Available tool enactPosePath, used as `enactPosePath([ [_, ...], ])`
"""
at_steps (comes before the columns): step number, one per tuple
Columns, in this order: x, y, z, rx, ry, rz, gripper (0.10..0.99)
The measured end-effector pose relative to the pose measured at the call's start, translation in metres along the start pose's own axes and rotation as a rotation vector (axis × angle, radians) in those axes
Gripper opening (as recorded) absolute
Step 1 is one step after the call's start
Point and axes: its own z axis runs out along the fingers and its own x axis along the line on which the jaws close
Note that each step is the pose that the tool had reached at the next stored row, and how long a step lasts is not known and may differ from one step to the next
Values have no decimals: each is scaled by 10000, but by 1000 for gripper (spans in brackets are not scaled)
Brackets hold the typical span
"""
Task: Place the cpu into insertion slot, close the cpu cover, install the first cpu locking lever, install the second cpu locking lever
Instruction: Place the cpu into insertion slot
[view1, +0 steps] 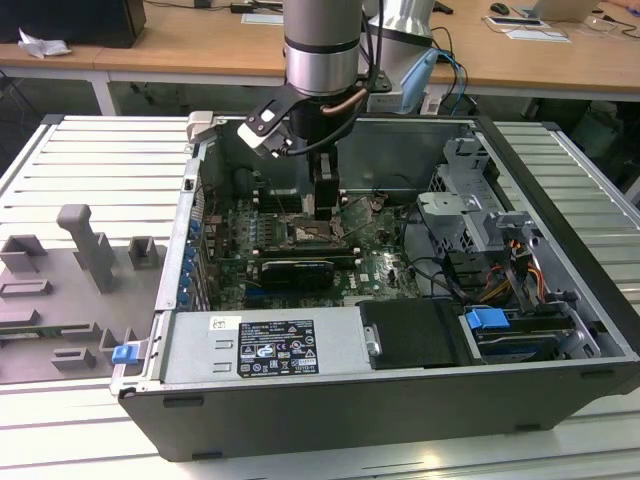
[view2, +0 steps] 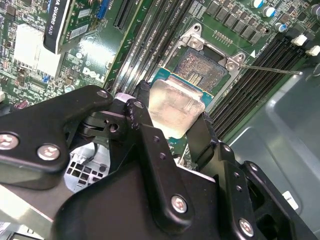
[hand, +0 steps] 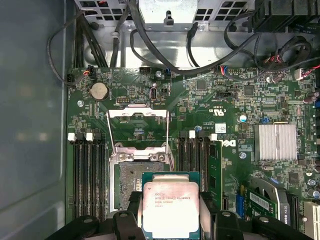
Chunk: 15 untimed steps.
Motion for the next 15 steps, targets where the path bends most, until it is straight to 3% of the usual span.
enactPosePath([
  [15, 3, -3, 58, 0, -4, -1, 541],
])
